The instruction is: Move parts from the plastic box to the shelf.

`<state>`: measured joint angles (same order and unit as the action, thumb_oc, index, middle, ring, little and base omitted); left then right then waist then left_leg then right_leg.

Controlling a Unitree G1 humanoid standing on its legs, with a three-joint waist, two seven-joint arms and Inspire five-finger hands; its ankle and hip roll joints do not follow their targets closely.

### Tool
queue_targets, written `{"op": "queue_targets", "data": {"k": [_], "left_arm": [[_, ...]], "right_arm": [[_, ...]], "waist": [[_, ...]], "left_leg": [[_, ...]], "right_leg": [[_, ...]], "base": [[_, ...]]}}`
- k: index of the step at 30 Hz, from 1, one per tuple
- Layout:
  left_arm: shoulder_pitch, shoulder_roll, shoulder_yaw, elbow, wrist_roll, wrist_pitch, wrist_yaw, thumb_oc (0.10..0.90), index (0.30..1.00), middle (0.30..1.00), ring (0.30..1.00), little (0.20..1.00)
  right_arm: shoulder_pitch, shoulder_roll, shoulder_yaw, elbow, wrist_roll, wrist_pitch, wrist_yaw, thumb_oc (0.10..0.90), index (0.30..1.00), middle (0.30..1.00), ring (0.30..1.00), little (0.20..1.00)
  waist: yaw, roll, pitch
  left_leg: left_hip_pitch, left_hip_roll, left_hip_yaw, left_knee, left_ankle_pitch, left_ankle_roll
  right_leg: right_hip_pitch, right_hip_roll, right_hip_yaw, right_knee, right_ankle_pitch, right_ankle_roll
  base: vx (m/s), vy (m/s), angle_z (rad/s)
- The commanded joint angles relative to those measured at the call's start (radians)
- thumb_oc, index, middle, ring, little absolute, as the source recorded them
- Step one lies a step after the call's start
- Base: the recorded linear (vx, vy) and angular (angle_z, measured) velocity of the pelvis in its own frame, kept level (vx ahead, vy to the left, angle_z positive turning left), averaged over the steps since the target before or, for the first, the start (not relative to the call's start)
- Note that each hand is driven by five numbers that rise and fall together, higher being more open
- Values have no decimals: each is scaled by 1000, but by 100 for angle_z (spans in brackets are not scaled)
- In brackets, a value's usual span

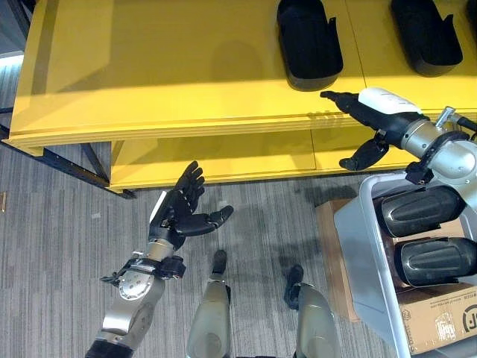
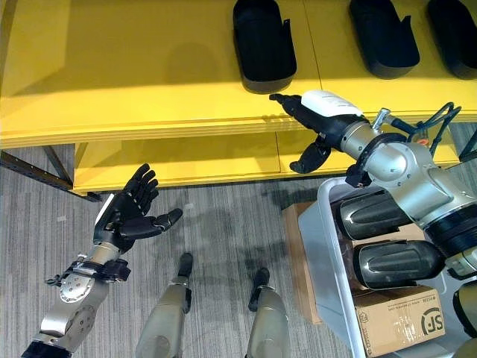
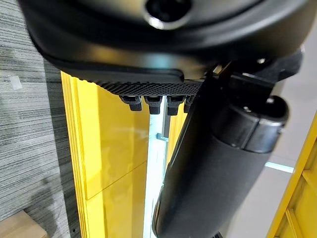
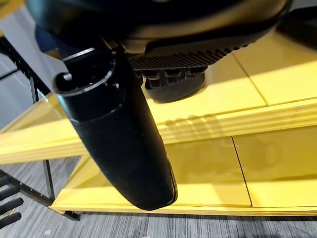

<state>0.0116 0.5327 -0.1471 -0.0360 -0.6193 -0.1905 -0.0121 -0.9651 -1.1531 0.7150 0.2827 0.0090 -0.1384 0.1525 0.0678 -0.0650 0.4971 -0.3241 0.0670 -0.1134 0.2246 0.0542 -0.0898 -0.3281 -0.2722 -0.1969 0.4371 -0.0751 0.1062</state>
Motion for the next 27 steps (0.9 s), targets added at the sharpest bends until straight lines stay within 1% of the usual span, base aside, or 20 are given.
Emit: {"op": "queue_targets", "data": {"k": [1, 6, 27], "left_arm": [[7, 11, -5, -44, 15, -79, -20, 900, 1000, 1000, 1000, 1000], [10, 7, -5, -43, 12, -80, -19, 900, 1000, 1000, 1000, 1000], [25, 12, 0, -48, -5, -85, -14, 900, 1000, 1000, 1000, 1000]], "right_arm": [[-146, 54, 25, 56, -11, -10, -70, 900, 1000, 1000, 1000, 1000], [-183, 83, 38, 94, -30, -8, -85, 900, 1000, 1000, 1000, 1000], [-295, 101, 90, 248, -56, 8, -123, 900, 1000, 1000, 1000, 1000]], "waist": [[16, -23, -132], [23, -17, -126], [38, -13, -106]], "left_leg": [[4, 113, 52, 103, -128, -37], [0, 112, 54, 100, -125, -36], [-26, 107, 49, 107, -122, -31]], "right_leg": [[49, -41, 27, -59, 40, 33], [47, -41, 26, -64, 44, 33], [25, -42, 21, -52, 43, 30]], "base": [[0, 0, 0], [0, 0, 0], [0, 0, 0]]}}
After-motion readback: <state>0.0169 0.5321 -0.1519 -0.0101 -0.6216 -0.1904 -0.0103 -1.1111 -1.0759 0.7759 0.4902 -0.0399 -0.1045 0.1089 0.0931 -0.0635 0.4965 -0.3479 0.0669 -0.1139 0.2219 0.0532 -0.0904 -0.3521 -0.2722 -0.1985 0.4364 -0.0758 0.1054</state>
